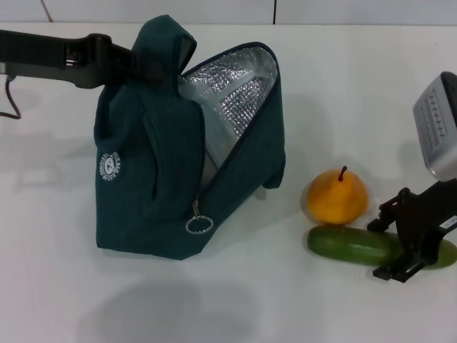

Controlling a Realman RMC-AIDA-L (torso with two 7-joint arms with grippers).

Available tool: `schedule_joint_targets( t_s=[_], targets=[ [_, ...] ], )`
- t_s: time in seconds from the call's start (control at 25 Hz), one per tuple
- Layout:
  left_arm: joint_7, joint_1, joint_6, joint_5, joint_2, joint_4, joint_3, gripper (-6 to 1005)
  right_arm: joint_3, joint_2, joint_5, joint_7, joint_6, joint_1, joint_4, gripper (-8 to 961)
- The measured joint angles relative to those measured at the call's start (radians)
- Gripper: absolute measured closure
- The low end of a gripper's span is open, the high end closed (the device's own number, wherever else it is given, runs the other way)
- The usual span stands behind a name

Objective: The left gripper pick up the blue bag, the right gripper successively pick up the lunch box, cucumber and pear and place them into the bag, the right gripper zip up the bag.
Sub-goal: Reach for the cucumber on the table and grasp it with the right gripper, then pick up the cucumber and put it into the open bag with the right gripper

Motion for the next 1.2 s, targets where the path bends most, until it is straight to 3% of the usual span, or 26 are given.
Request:
schedule_joint_targets(
  t_s=[0.28,0.48,0.52,0.68,0.96,1.08,1.2],
  targets=[
    [0.000,0.003,0.000,0.001,0.000,0.000,0.000,956,-0.035,-0.002,-0.006,0.006,0.012,0.001,0.001,162],
    [0.000,0.005,0.000,0.001,0.001,0.000,0.000,956,-0.034,-0.005,-0.006,0.008,-0.008,0.000,-0.020,348],
    [0.000,0.005,0.000,0.001,0.001,0.000,0.000,956,-0.034,-0.005,-0.006,0.008,-0.008,0.000,-0.020,347],
    [0.000,0.006,0.000,0.001,0.001,0.000,0.000,956,0.029,-0.008,0.062,-0.010,-0.143,-0.001,-0.087,345],
    [-0.006,0.001,0.000,0.001,0.001,0.000,0.000,956,0.353,-0.016,0.267,-0.029,-0.337,0.013,-0.130,340],
    [-0.007,0.000,0.000,0.001,0.001,0.000,0.000,956,0.500,-0.029,0.370,-0.012,-0.340,0.024,-0.069,338],
    [-0.007,0.000,0.000,0.001,0.001,-0.001,0.000,956,0.605,-0.046,0.483,0.009,-0.304,0.043,0.072,336]
  ],
)
